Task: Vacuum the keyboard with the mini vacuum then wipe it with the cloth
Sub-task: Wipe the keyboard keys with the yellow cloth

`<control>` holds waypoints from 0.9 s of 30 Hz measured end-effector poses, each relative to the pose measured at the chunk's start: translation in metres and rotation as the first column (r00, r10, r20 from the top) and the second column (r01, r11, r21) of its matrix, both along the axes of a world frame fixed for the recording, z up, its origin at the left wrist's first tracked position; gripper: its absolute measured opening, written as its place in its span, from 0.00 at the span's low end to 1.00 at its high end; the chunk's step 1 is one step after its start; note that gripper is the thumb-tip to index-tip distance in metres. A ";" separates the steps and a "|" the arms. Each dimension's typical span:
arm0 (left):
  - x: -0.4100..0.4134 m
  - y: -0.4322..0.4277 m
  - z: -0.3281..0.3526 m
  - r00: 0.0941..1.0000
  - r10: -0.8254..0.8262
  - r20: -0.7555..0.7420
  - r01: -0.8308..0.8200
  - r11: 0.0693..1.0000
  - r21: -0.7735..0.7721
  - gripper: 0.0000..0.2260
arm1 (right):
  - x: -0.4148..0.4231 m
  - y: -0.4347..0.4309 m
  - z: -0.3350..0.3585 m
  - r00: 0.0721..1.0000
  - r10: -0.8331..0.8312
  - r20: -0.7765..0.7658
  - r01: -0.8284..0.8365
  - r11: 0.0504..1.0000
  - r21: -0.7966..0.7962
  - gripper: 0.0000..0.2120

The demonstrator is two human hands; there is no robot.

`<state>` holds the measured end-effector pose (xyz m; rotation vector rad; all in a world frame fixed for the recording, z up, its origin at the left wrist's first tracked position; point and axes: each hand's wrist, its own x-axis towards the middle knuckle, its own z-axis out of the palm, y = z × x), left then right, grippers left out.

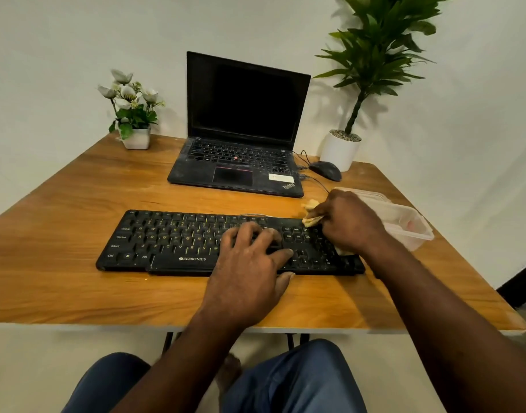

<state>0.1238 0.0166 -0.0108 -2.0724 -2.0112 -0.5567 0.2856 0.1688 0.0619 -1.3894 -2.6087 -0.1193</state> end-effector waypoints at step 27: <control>0.000 0.000 0.002 1.000 0.000 0.001 0.000 1.000 -0.020 0.21 | -0.020 -0.055 -0.001 0.989 -0.151 -0.003 0.151 0.988 0.020 0.16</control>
